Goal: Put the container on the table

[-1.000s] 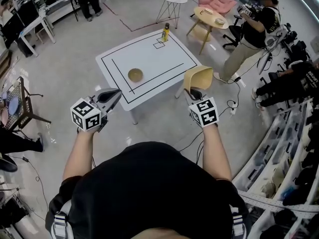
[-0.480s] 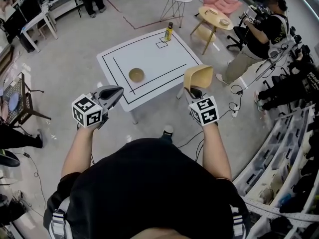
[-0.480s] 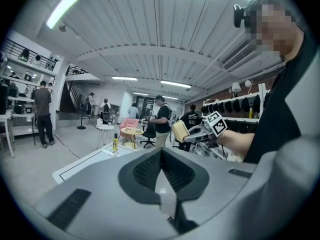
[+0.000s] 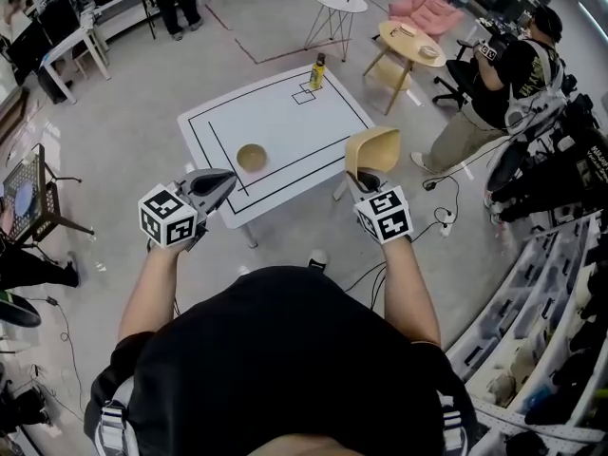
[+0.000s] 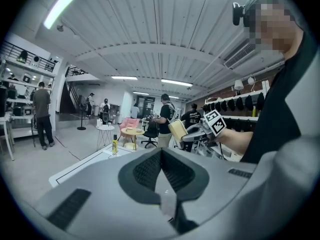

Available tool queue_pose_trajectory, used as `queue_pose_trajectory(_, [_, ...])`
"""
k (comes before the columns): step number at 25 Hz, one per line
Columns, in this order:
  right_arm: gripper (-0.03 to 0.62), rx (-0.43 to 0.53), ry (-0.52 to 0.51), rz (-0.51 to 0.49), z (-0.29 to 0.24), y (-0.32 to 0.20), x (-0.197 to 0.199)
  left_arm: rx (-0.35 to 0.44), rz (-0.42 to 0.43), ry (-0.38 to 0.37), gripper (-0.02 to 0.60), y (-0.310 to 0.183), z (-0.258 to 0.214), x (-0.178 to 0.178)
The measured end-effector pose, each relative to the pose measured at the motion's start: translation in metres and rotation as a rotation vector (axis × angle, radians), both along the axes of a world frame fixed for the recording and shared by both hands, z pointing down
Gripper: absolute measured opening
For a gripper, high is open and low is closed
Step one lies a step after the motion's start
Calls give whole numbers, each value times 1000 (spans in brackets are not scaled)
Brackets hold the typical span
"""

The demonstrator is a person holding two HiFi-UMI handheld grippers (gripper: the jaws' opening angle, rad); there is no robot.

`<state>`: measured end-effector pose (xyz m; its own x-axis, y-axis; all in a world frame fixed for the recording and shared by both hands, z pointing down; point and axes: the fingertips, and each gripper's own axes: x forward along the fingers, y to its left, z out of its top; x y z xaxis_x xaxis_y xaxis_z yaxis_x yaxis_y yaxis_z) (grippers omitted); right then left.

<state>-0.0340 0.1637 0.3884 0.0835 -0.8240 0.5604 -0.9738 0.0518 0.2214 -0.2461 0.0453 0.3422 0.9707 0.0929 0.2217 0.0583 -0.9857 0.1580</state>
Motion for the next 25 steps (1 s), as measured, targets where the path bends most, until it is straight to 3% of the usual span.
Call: queue_pose_trajectory(25, [15,-42,-32,-101,37,-58,101,-31,-89,-30,8,-38,30,97])
